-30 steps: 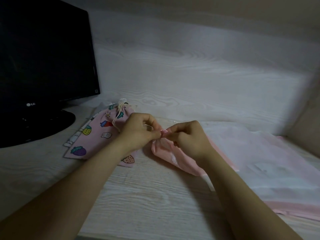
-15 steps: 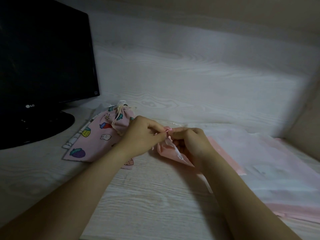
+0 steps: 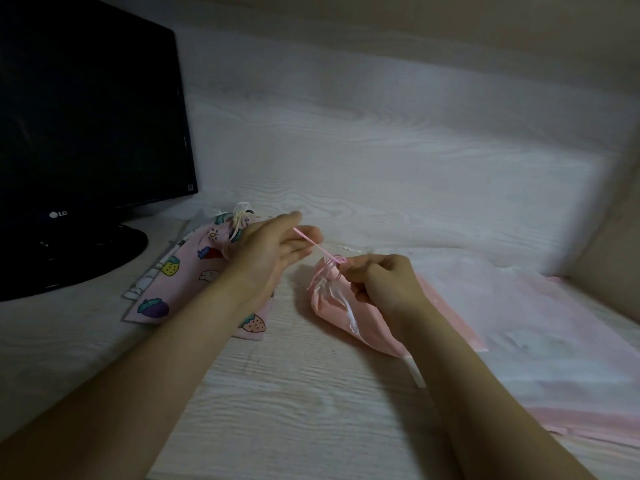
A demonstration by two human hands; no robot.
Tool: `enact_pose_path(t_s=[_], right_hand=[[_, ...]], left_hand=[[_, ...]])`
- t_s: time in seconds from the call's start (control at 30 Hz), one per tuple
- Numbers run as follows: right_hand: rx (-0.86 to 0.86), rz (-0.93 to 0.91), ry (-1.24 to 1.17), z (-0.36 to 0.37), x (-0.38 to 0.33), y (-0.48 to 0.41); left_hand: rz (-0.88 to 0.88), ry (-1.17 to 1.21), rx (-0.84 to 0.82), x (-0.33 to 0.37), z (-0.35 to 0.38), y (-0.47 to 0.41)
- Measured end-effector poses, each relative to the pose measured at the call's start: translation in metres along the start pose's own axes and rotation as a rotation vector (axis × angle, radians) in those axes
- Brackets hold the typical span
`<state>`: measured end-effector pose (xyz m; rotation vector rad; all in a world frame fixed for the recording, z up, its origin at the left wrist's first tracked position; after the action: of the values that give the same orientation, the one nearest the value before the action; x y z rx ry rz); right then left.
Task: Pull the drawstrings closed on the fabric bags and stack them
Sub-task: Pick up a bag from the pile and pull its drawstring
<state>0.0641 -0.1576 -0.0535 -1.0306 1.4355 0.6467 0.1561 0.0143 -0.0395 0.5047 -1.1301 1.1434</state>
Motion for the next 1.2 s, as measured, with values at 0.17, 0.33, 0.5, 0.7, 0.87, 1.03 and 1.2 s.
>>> enact_pose_path(t_s=[0.17, 0.33, 0.5, 0.7, 0.87, 1.03, 1.2], right_hand=[[-0.142, -0.1, 0.1, 0.013, -0.006, 0.003], [-0.127, -0.131, 0.175, 0.011, -0.001, 0.0], [0.083, -0.19, 0.426, -0.007, -0.003, -0.009], [0.177, -0.254, 0.57, -0.01, -0.005, -0.005], [0.152, -0.243, 0.702, -0.002, -0.001, -0.006], [0.132, -0.257, 0.796, 0.007, -0.002, -0.004], [0.251, -0.188, 0.548, -0.015, -0.005, -0.001]], left_hand=[[-0.111, 0.148, -0.015, -0.011, 0.004, 0.0], [-0.069, -0.141, 0.066, -0.012, -0.012, -0.003], [-0.073, -0.324, 0.138, -0.015, -0.022, -0.003], [0.083, -0.617, 0.155, -0.004, -0.024, -0.003], [0.301, -0.916, 0.193, 0.01, -0.013, 0.006], [0.431, -1.001, 0.072, 0.007, -0.003, 0.007], [0.521, -1.066, -0.188, -0.005, 0.024, 0.019]])
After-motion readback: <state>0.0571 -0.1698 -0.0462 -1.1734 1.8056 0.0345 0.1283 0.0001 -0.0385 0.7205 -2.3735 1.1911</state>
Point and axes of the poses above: each hand's wrist, its own y-axis away from the middle knuckle, its own z-axis out of the palm, x = y × z, the point moved 9 cm from there along -y, towards the middle knuckle, and after that the axes turned 2 degrees about y, right-handed, at the moved point
